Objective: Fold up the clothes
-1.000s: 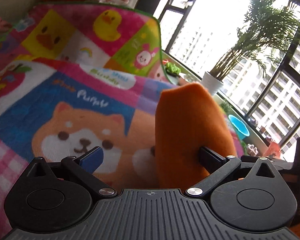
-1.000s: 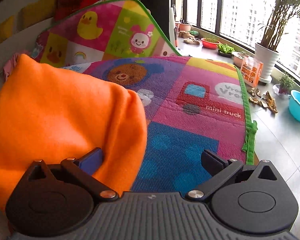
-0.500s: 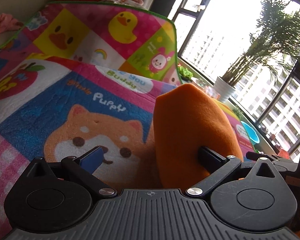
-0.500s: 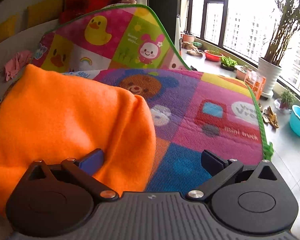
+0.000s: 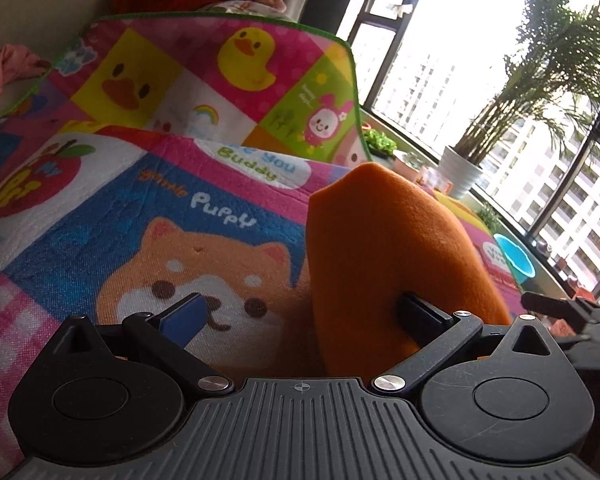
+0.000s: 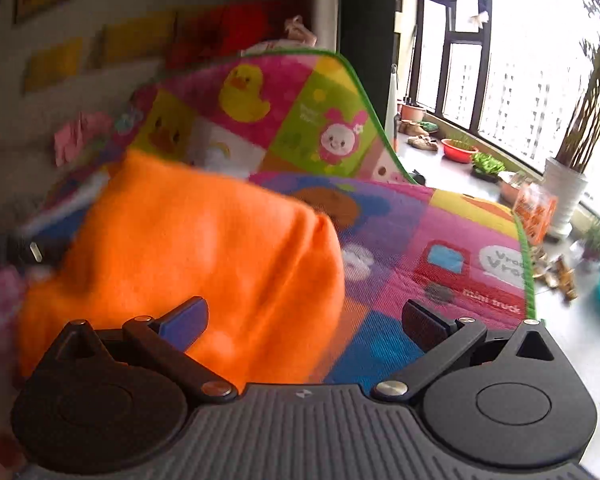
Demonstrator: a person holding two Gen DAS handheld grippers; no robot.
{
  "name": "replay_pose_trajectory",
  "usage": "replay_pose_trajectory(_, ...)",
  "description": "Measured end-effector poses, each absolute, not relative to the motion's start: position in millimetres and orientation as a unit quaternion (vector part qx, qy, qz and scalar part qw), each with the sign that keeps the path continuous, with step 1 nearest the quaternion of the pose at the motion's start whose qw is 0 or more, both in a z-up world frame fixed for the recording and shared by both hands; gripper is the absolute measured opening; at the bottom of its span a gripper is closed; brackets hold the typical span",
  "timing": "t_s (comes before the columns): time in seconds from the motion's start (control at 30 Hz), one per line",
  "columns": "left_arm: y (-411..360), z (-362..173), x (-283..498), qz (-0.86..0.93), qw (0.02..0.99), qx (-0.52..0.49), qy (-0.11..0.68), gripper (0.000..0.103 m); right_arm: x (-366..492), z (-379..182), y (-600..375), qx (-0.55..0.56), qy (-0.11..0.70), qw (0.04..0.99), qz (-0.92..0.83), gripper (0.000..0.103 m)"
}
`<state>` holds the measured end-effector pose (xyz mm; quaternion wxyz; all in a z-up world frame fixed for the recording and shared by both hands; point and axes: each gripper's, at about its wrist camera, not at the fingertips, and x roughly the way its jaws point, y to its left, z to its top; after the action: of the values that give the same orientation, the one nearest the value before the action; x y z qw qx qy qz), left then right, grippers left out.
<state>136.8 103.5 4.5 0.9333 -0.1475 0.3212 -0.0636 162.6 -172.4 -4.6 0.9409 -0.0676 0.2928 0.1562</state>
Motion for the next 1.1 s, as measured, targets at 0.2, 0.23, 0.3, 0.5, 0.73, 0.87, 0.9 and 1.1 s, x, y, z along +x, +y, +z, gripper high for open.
replay_pose_trajectory(0.2, 107, 31, 127, -0.069, 0.942, -0.134, 0.299, 0.103, 161, -22, -179, -0.090, 0.307, 0.938, 0.136, 0.103)
replay_pose_trajectory(0.23, 108, 35, 127, -0.069, 0.944, -0.134, 0.295, 0.103, 160, -23, -180, -0.088, 0.306, 0.938, 0.135, 0.103)
replay_pose_trajectory(0.3, 105, 40, 132, -0.069, 0.945, -0.129, 0.293, 0.103, 156, -25, -184, -0.084, 0.305, 0.939, 0.133, 0.103)
replay_pose_trajectory(0.5, 75, 19, 158, -0.074, 0.940, -0.074, 0.325, 0.103, 148, -12, -188, -0.086, 0.287, 0.942, 0.150, 0.103)
replay_pose_trajectory(0.73, 77, 13, 164, -0.072, 0.939, -0.077, 0.328, 0.103, 136, 12, -178, -0.049, 0.243, 0.942, 0.227, 0.103)
replay_pose_trajectory(0.87, 79, 15, 162, -0.070, 0.938, -0.074, 0.331, 0.103, 146, -8, -164, -0.072, 0.272, 0.936, 0.213, 0.103)
replay_pose_trajectory(0.9, 80, 17, 160, -0.071, 0.938, -0.074, 0.330, 0.103, 149, -12, -164, -0.069, 0.280, 0.934, 0.211, 0.103)
replay_pose_trajectory(1.1, 93, 52, 160, -0.086, 0.950, -0.114, 0.278, 0.103, 144, -14, -162, -0.085, 0.283, 0.933, 0.206, 0.103)
